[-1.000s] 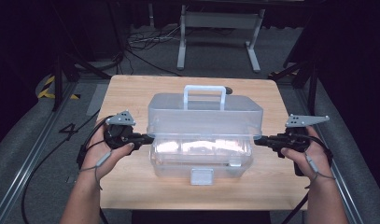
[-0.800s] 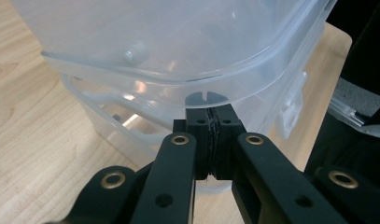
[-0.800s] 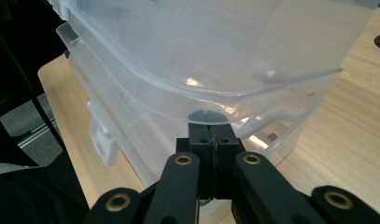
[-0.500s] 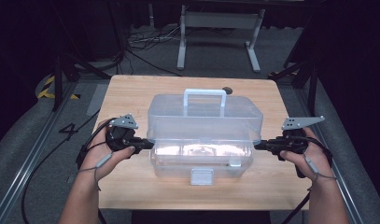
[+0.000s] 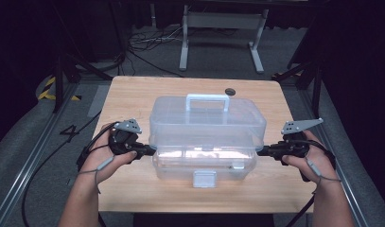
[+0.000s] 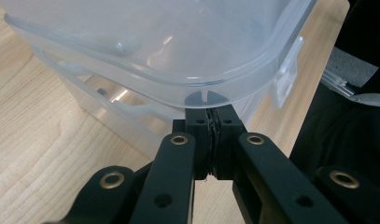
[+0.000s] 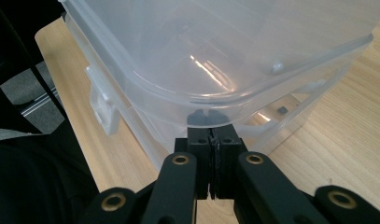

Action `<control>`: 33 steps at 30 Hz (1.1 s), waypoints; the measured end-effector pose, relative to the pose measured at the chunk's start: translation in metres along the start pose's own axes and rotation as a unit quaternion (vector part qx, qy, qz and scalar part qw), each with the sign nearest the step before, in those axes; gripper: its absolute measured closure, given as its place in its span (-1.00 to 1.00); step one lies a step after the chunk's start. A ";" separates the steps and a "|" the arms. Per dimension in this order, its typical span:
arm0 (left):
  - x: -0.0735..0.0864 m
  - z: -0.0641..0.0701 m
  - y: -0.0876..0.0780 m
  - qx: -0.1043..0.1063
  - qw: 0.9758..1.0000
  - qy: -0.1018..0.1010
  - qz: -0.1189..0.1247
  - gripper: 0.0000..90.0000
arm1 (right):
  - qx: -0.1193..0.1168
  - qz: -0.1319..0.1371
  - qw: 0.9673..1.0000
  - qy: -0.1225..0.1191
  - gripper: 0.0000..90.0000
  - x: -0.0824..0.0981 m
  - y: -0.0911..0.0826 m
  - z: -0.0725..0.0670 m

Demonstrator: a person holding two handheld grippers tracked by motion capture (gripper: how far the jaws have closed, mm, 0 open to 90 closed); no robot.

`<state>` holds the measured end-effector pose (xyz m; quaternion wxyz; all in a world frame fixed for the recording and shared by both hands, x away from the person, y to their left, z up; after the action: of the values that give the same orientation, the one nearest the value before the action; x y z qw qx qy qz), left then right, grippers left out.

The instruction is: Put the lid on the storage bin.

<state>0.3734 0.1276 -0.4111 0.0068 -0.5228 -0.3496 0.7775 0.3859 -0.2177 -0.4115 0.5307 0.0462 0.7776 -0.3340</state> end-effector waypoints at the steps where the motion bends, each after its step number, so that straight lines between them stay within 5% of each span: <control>1: 0.000 0.000 0.000 0.000 1.000 0.000 -0.002 0.95 | 0.000 -0.002 1.000 -0.001 0.97 0.001 0.000 0.000; 33: 0.019 0.003 0.001 0.023 0.998 -0.002 -0.062 0.91 | -0.019 -0.067 0.997 -0.011 0.94 0.021 0.005 -0.002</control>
<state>0.3626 0.1323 -0.4264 0.0663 -0.4979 -0.3636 0.7845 0.3769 -0.2189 -0.4316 0.5165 -0.0204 0.7793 -0.3544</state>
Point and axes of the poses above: each handheld gripper's, and its own axes: y roughly forward along the jaws, x roughly out of its underside, z roughly to its right, the point moved 10 cm from there along y, roughly forward along the jaws, and after that the axes turned 14 degrees about z, right-handed, at the moved point
